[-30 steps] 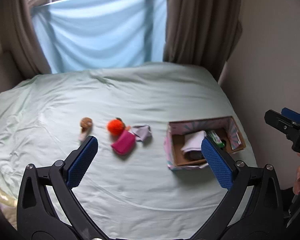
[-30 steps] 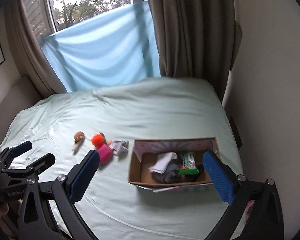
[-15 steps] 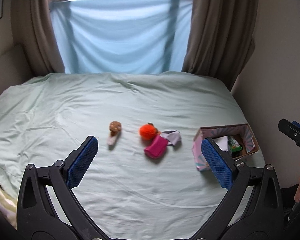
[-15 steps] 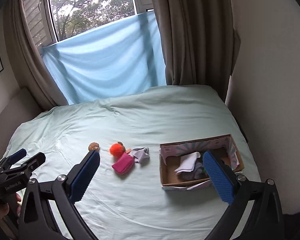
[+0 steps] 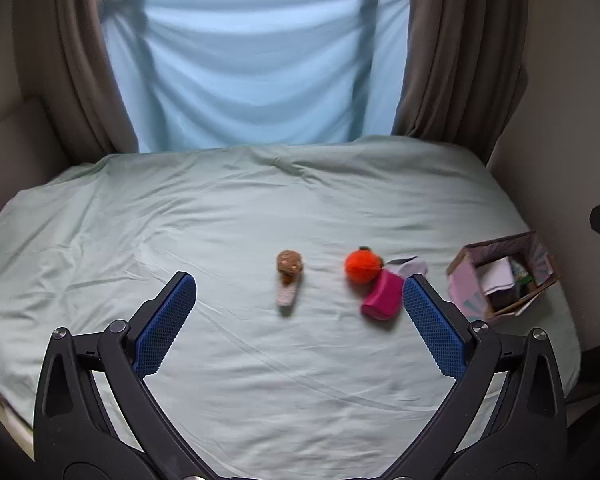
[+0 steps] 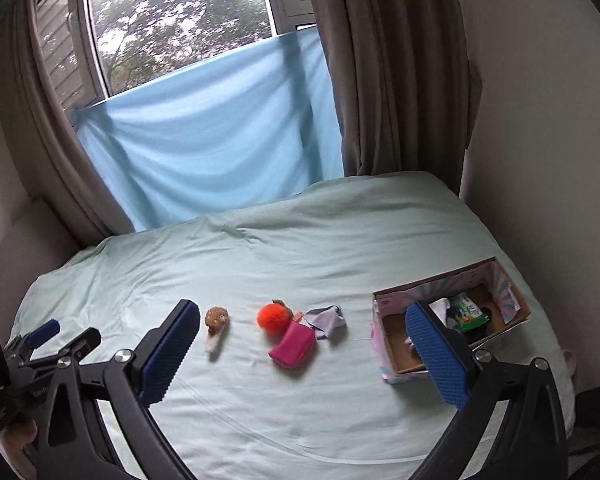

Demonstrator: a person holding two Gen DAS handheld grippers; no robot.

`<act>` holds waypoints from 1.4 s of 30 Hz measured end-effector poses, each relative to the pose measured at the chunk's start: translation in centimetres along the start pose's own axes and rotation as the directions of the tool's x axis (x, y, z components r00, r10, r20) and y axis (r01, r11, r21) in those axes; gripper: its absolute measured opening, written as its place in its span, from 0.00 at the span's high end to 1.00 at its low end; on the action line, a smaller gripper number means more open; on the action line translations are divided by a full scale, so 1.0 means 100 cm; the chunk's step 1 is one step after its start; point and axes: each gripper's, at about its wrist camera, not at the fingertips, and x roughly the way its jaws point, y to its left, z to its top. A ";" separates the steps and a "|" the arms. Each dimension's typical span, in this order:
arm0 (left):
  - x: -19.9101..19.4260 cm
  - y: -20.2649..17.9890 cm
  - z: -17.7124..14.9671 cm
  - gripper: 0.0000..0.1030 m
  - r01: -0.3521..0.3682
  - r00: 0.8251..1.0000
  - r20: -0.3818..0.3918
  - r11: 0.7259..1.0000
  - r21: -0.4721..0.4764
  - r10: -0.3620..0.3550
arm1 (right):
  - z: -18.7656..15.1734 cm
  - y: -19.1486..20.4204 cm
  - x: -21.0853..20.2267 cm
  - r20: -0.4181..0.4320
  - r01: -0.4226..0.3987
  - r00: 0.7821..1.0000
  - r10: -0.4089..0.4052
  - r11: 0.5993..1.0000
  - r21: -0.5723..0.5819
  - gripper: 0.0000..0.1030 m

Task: Organize soft objects
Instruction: 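Lift both tools away from the box, then grasp the brown plush keychain with the left tool while the right tool grasps the pink pouch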

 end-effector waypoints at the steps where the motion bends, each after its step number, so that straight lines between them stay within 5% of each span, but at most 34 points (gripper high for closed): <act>1: 0.007 0.004 0.000 0.00 0.001 1.000 -0.004 1.000 0.005 -0.001 | -0.002 0.005 0.006 0.001 0.006 1.000 -0.006 1.000 0.010 0.00; 14: 0.135 0.025 -0.002 0.00 0.032 0.998 -0.055 0.998 0.054 -0.029 | -0.033 0.035 0.125 -0.076 0.061 0.996 -0.055 0.995 0.080 0.00; 29: 0.327 0.007 -0.040 0.02 0.060 0.992 -0.118 0.981 0.182 -0.039 | -0.107 0.010 0.286 -0.181 0.172 0.974 -0.138 0.968 0.185 0.00; 42: 0.408 -0.006 -0.071 0.08 0.027 0.994 -0.105 0.963 0.269 0.002 | -0.160 0.004 0.365 -0.246 0.244 0.950 -0.193 0.950 0.196 0.00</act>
